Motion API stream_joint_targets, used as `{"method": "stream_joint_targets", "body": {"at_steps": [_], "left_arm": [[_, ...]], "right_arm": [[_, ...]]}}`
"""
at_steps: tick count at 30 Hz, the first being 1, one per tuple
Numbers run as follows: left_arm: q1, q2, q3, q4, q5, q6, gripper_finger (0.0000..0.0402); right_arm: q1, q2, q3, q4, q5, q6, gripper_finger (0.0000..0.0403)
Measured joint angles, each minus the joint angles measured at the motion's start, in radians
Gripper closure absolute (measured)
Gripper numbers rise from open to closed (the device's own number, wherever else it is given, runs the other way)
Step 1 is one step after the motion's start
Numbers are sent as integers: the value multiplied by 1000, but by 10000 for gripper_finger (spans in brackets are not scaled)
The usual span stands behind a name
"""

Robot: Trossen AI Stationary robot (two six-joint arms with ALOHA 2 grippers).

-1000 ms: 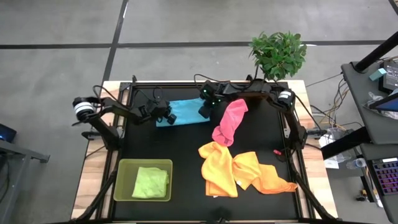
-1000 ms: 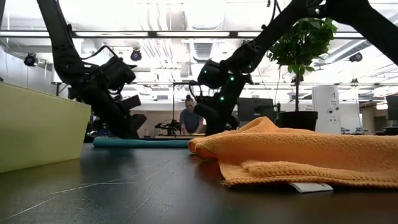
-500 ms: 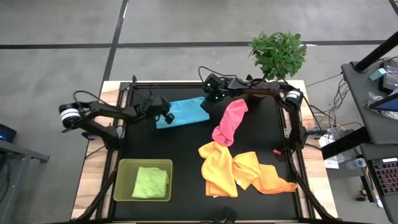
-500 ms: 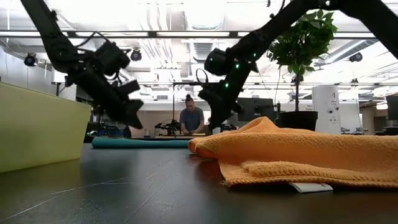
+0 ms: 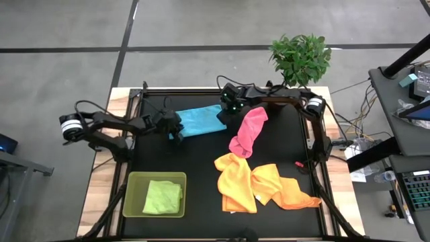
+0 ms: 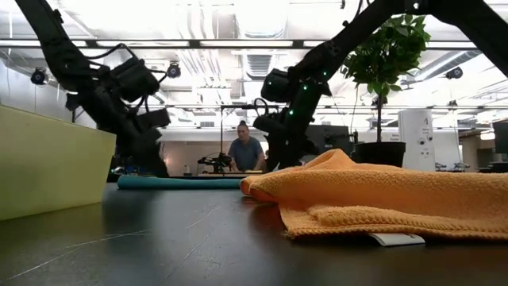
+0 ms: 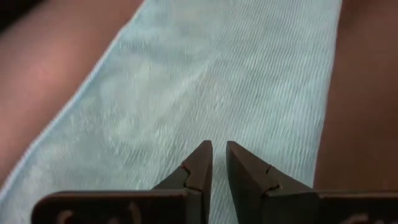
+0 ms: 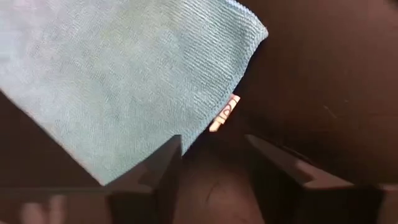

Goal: Fold microfiber towels
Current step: Fold the blue microfiber towel

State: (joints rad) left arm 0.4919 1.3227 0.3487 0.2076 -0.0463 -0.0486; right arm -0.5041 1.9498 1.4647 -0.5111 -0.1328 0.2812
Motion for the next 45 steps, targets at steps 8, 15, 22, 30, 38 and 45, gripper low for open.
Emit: {"method": "stream_joint_targets", "body": {"at_steps": [8, 15, 22, 30, 38, 45], "left_arm": [[1, 41, -10, 15, -12, 0, 369], [0, 56, -9, 28, -14, 0, 369], [0, 54, -10, 29, -13, 0, 369], [1, 55, -12, 45, -13, 0, 369], [-15, -2, -3, 8, -9, -51, 369], [-46, -148, -9, -116, -8, -76, 369]], "right_arm": [[2, 36, -1, 46, -8, 61, 147], [10, 77, 0, 121, -7, 87, 113], [47, 96, 0, 235, -90, 87, 121], [59, 97, -2, 267, -88, 94, 201], [60, 97, -2, 270, -85, 24, 354], [57, 63, -2, 147, -53, -66, 388]]}}
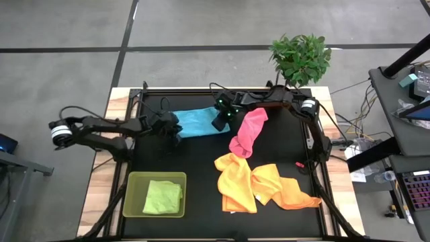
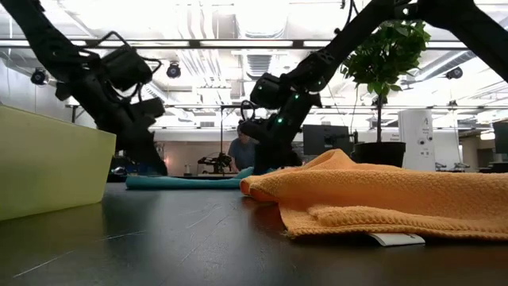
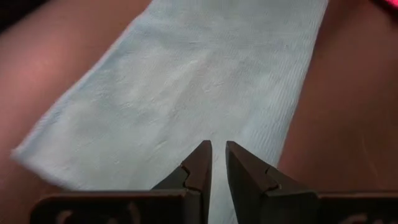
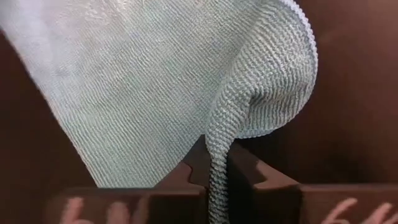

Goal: Fold microfiber towels
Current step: Fold the blue microfiber towel

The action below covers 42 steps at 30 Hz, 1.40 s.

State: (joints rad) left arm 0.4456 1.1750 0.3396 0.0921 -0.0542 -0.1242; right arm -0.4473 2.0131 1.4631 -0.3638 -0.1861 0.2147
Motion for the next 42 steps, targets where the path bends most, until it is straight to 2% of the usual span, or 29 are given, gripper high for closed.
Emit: {"method": "stream_joint_targets", "body": {"at_steps": [6, 9, 19, 26, 34, 42], "left_arm": [[0, -45, -9, 3, -1, 3, 369], [0, -33, -9, 25, -1, 2, 369], [1, 103, -9, 93, 1, 7, 369], [1, 143, -9, 101, 20, 48, 369], [1, 238, -7, 300, 27, 53, 369], [1, 352, -4, 384, 27, 52, 369]], "right_arm": [[0, -93, 0, -174, 210, -52, 389], [2, -136, 0, -211, 253, -51, 389], [62, -152, 0, -92, 258, -9, 390], [96, -147, 0, 0, 257, 23, 390], [110, -146, 0, 109, 255, 64, 390], [116, -146, 0, 148, 256, 83, 390]]}}
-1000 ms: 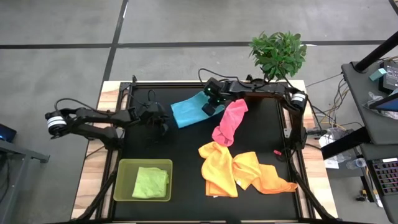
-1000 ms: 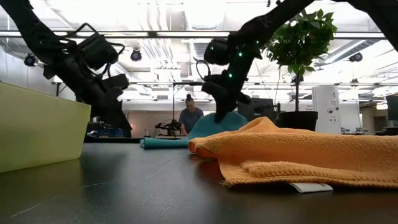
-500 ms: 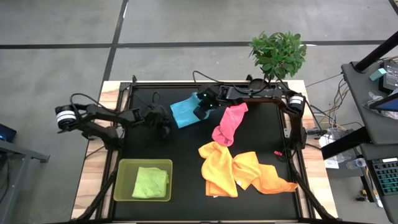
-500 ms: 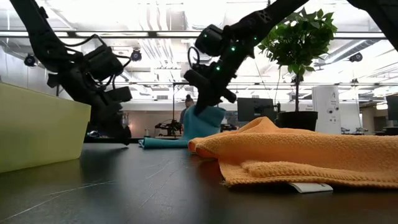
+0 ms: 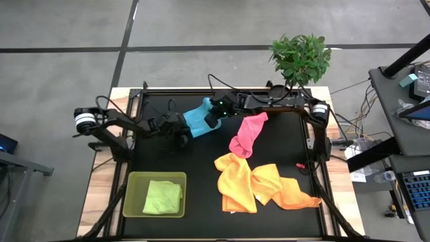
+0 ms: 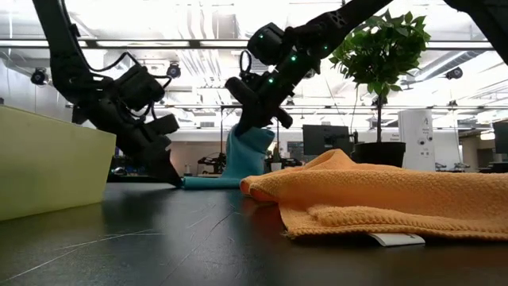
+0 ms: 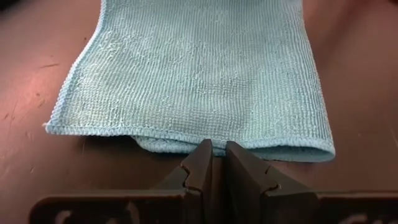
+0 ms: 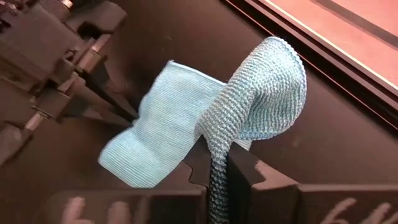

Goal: Fold microfiber towels
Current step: Fold the blue microfiber towel

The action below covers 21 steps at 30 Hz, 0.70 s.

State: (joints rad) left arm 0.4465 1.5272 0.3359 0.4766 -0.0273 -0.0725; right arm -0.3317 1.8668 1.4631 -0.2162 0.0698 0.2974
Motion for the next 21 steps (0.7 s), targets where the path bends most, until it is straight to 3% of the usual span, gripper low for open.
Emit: {"method": "stream_joint_targets", "body": {"at_steps": [21], "left_arm": [[0, 23, -3, 89, 7, 1, 369]], "right_arm": [[6, 21, -11, 69, 9, 44, 390]]}}
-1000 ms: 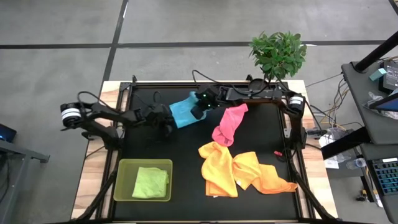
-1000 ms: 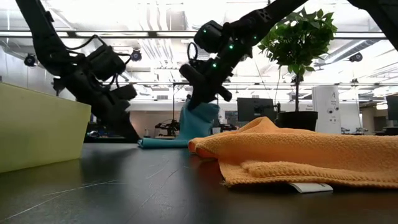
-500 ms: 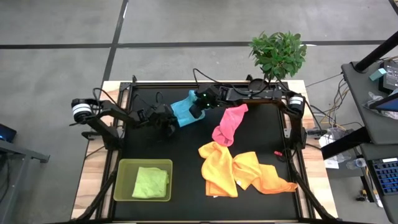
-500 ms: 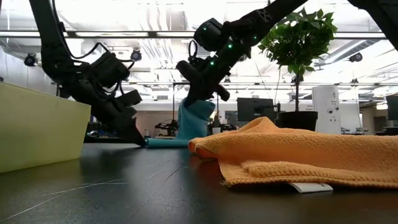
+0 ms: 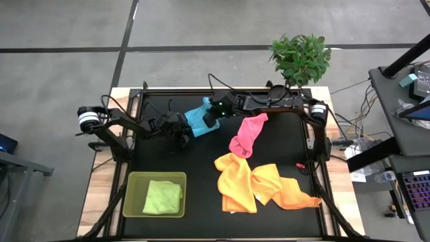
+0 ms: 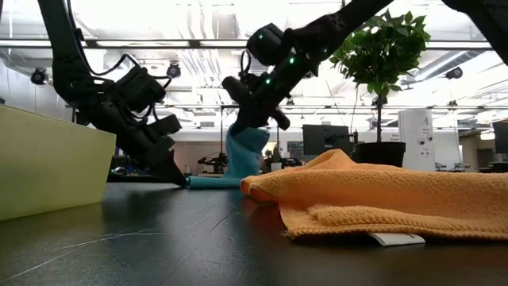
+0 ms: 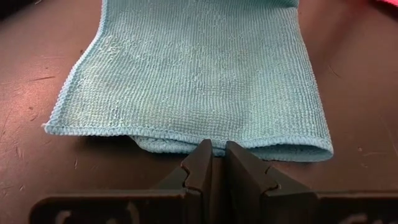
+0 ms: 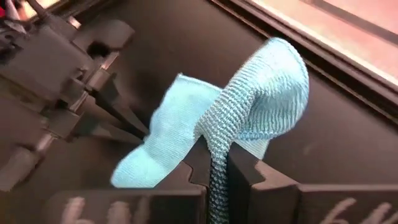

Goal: Fold microfiber towels
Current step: Fold the blue microfiber towel

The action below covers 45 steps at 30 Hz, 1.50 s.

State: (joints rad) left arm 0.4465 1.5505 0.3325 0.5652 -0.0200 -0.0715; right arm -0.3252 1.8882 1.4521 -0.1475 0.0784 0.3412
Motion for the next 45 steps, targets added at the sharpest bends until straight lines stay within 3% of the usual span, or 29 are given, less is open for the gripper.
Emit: {"method": "stream_joint_targets", "body": {"at_steps": [5, 10, 16, 33, 38, 45], "left_arm": [[0, 0, 0, 1, 0, 0, 369], [0, 0, 0, 2, 0, 0, 369], [-1, 0, 0, 2, 0, 0, 369], [-2, 0, 1, 2, 0, -2, 369], [-2, -1, 1, 2, 0, -2, 369], [-2, -3, 2, -6, 6, -1, 369]], "right_arm": [[0, 98, 14, 24, -7, 8, 390], [7, 164, 90, 75, -86, 14, 390], [10, 227, 162, 45, -86, 27, 386], [22, 235, 217, 21, -192, -13, 221], [23, 232, 245, -53, -193, -79, 201], [27, 188, 273, -240, -193, -262, 206]]}}
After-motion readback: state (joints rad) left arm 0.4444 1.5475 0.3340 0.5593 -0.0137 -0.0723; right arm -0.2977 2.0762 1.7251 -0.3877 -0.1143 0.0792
